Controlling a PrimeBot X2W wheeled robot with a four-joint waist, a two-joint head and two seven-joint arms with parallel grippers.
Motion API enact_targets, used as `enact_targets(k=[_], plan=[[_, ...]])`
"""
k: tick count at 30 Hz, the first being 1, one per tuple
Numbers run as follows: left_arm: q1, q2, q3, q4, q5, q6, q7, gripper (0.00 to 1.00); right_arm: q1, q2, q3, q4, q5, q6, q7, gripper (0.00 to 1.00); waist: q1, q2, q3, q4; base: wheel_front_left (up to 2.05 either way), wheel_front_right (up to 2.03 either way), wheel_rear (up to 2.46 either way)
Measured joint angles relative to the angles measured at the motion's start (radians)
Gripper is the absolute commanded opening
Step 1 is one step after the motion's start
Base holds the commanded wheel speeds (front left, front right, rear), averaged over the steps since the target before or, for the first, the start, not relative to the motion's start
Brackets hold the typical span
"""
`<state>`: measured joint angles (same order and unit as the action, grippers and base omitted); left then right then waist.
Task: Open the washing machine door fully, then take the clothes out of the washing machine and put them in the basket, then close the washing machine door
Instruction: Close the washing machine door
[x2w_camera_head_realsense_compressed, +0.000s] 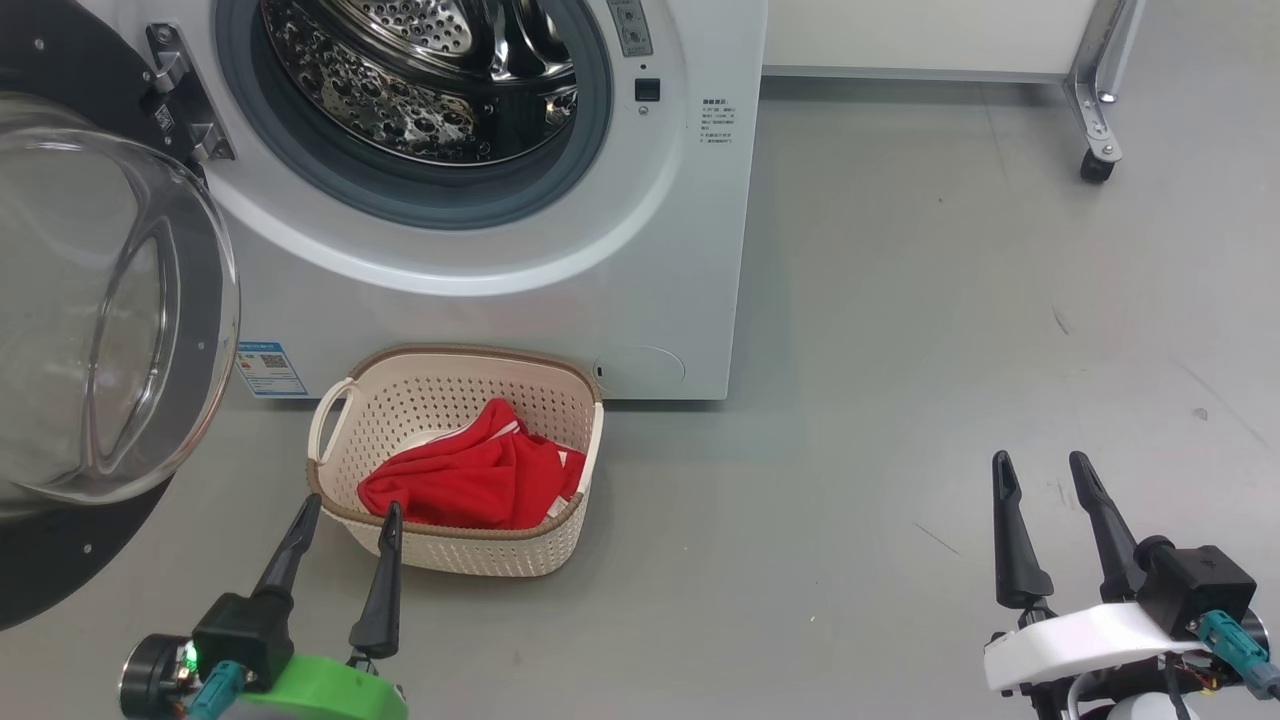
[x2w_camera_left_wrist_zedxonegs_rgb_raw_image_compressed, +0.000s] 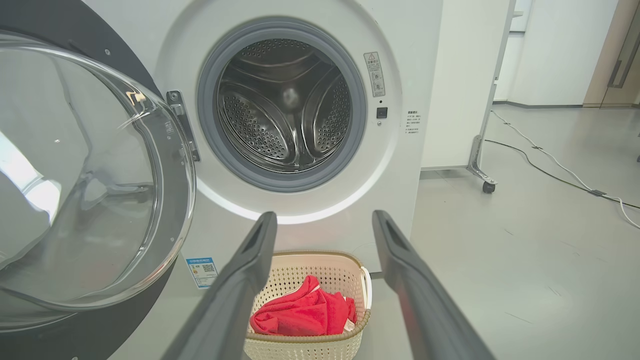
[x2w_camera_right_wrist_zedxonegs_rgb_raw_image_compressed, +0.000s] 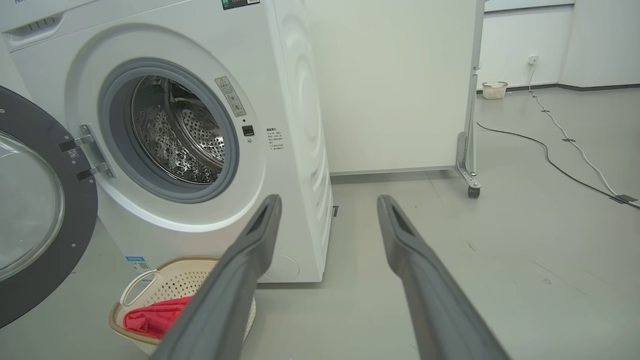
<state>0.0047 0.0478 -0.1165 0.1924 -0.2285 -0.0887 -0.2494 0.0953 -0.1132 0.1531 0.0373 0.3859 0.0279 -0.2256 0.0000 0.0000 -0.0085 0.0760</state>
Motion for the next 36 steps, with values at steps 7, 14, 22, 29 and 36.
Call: enact_targets(k=[7, 14, 22, 29, 36], plan=[[0.000, 0.000, 0.001, -0.001, 0.000, 0.000, 0.000, 1.00, 0.000, 0.000, 0.000, 0.001, 0.000, 0.000, 0.000, 1.00, 0.0000, 0.0000, -0.002, 0.000, 0.00, 0.00, 0.00], [0.001, 0.000, 0.002, -0.001, 0.000, 0.000, 0.000, 1.00, 0.000, 0.000, 0.002, 0.001, 0.000, 0.000, 0.000, 1.00, 0.0000, 0.0000, -0.003, 0.000, 0.00, 0.00, 0.00], [0.002, 0.000, 0.002, -0.001, 0.000, 0.000, 0.000, 1.00, 0.000, 0.000, 0.002, 0.001, 0.000, -0.003, 0.000, 1.00, 0.0000, 0.0000, -0.002, 0.000, 0.00, 0.00, 0.00], [0.002, -0.001, -0.015, -0.001, 0.010, 0.000, 0.000, 1.00, 0.001, -0.003, -0.003, -0.003, 0.000, -0.005, 0.000, 1.00, 0.0000, 0.0000, 0.005, 0.017, 0.00, 0.00, 0.00], [0.001, -0.001, -0.017, -0.002, 0.006, 0.004, 0.000, 1.00, 0.001, -0.014, 0.004, -0.024, 0.000, -0.004, 0.000, 1.00, 0.0000, 0.0000, 0.024, 0.056, 0.00, 0.00, 0.00]])
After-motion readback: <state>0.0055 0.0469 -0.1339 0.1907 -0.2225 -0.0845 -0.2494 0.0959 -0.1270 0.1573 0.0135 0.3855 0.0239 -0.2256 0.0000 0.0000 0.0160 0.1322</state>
